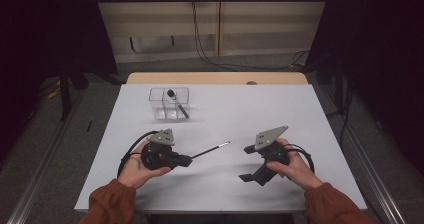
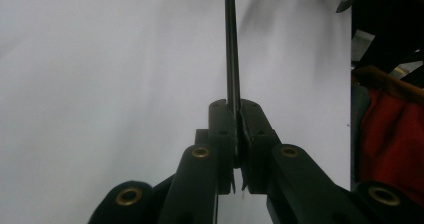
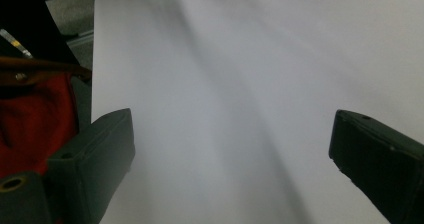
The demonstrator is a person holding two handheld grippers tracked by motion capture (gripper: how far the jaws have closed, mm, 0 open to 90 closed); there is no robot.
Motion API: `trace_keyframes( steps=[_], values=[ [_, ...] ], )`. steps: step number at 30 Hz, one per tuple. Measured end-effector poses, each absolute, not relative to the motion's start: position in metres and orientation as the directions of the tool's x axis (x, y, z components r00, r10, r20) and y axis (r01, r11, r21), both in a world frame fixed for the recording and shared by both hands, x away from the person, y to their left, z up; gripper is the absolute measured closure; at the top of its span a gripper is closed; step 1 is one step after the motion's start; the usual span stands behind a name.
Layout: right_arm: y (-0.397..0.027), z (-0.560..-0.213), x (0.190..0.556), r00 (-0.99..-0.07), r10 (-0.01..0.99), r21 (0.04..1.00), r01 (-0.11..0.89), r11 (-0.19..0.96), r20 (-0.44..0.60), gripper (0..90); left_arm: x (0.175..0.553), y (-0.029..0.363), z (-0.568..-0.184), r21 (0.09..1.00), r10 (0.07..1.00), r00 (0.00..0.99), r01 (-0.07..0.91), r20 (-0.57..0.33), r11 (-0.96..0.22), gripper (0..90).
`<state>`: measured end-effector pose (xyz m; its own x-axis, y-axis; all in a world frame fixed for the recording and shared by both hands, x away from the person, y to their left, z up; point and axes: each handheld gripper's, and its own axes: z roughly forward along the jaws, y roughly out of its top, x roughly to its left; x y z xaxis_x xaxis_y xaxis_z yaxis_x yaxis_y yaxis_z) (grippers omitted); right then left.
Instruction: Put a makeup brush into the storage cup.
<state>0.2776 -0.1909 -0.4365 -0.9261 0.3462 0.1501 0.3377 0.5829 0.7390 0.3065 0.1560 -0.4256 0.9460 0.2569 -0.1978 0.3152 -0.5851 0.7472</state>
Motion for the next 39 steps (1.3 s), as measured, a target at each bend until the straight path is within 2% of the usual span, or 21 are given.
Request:
trace_keyframes(
  steps=[21, 33, 39],
  values=[
    [-0.194, -0.444, 0.264, -0.915, 0.384, 0.842, 0.3, 0.449, 0.122, 5.4, 0.3, 0.152, -0.423, 0.83, 0.268, 0.945, 0.3, -0.189, -0.471, 85.6],
    [-0.184, -0.446, 0.26, -0.91, 0.41, 0.926, 0.208, 0.314, 0.065, 6.4, 0.297, 0.142, -0.425, 0.874, 0.241, 0.95, 0.285, -0.201, -0.393, 85.7],
    [-0.185, -0.442, 0.262, -0.904, 0.415, 0.94, 0.226, 0.257, 0.104, 5.9, 0.295, 0.14, -0.427, 0.886, 0.249, 0.946, 0.289, -0.207, -0.363, 85.6]
  ],
)
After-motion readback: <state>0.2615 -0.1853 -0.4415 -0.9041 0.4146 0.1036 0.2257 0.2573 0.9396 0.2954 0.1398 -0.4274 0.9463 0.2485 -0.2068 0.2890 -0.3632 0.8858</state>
